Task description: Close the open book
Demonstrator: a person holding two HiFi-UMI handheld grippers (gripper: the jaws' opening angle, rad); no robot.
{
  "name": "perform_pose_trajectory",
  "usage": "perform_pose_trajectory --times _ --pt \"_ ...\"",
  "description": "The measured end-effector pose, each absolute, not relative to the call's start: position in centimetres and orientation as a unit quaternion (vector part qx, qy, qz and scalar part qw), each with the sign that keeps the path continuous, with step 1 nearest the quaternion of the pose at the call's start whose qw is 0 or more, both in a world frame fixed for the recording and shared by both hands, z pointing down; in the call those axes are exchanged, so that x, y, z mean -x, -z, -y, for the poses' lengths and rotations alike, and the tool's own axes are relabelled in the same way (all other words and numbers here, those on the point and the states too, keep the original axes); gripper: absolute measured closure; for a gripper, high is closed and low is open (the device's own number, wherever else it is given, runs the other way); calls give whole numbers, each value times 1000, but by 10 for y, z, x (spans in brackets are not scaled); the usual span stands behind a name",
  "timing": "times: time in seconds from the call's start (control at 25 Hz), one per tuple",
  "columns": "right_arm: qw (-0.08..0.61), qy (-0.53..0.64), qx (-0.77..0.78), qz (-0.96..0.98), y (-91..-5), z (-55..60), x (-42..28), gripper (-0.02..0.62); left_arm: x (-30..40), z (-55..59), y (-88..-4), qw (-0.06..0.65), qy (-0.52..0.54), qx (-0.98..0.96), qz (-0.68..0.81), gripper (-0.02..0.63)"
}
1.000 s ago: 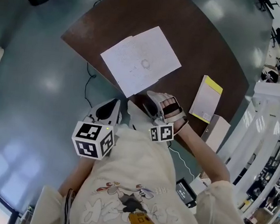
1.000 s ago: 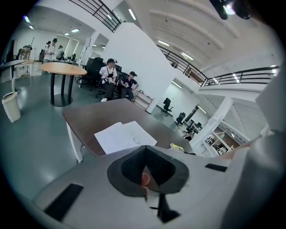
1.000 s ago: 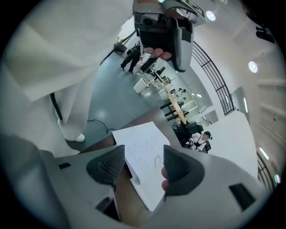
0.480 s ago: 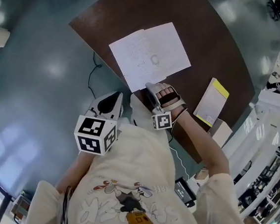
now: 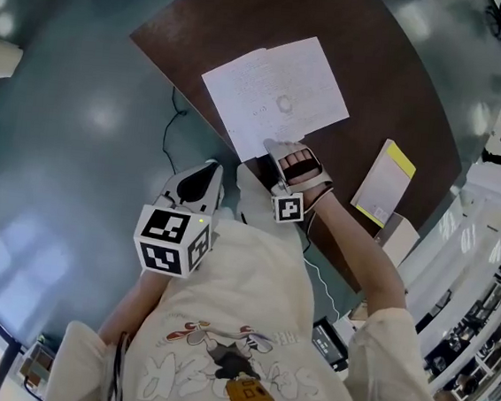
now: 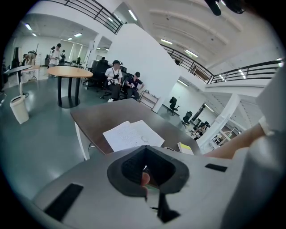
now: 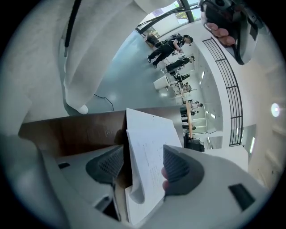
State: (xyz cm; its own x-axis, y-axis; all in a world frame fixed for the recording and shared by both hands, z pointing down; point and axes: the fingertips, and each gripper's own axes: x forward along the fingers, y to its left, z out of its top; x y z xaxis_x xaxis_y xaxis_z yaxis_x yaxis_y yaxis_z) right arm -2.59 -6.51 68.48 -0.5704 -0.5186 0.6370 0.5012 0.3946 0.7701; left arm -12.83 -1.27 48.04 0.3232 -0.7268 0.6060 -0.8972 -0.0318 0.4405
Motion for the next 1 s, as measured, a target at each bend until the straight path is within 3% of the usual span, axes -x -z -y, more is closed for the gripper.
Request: perform_pose_trajectory --times 0.32,0.52,1.0 --pt "477 574 -20 665 -687 66 39 355 129 14 -476 389 -109 -720 564 600" --pt "485 566 -34 665 -688 61 29 526 133 14 -474 388 -107 -723 562 600" --pt "501 491 -107 705 -662 68 26 572 134 14 -470 383 -104 -736 549 600"
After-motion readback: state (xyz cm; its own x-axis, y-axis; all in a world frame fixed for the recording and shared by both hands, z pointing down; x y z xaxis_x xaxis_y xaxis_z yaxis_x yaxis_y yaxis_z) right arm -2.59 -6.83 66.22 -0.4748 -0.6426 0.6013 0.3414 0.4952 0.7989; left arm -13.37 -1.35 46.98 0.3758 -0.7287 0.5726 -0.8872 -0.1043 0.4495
